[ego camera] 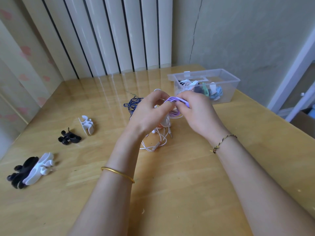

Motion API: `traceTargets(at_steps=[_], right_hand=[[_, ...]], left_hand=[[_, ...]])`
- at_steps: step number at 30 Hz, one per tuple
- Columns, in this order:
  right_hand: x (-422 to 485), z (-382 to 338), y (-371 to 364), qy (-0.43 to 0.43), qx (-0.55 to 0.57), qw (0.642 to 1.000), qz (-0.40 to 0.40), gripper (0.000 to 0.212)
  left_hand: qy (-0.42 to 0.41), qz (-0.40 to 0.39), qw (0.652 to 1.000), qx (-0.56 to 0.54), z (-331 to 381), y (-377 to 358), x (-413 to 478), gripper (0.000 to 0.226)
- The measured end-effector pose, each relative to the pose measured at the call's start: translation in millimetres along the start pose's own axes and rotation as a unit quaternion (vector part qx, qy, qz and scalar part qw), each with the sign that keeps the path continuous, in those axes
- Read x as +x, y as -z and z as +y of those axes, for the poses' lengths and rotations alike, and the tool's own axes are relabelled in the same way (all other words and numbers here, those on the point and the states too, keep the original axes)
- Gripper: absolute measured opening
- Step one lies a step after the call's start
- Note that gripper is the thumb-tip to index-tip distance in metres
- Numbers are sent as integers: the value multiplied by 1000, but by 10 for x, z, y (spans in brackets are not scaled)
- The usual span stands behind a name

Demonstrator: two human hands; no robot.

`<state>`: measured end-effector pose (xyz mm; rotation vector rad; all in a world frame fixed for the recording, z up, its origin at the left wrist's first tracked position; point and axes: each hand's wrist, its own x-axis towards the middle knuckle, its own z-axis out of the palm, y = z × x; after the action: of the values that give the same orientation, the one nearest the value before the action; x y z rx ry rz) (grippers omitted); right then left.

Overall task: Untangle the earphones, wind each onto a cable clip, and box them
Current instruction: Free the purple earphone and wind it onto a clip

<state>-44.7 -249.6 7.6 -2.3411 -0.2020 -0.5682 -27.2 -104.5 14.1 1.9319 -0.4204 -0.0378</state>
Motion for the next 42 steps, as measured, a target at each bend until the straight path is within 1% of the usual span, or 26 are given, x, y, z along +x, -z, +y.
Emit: traceTargets(at_steps=[4,9,13,18,24,28,33,35,39,42], right_hand=[[-2,-7,-24,2,10,1000,9,13],[-6,-26,-78,17,-33,999,39,15],[-12,-58,-106,21,-41,997,53,16],[3,-23,-133,9,11,998,57,20],[10,-26,-134,-12,45,998,48,18],[13,-54,-138,-21,92,994,46,15],[22,-41,-125,-44,140,987,62,16],[18,-20,-123,-56,161,983,64,17],[11,-7,-129,-68,191,977,61,20],[21,-12,-141,-75,213,972,66,24]], left_hand=[[-28,39,999,9,-58,-40,32,6],[-58,76,995,30,-68,-88,49,5],[-70,91,992,52,-75,-84,57,8],[-85,111,988,71,-74,-102,47,8],[-90,121,985,78,-66,-131,45,7],[-93,129,987,36,-29,-143,34,7],[-64,110,992,-12,-23,-129,45,4],[-60,100,993,-26,-23,-101,46,6],[-81,110,991,-15,-12,-74,40,12],[-94,133,987,-2,14,-102,28,9]])
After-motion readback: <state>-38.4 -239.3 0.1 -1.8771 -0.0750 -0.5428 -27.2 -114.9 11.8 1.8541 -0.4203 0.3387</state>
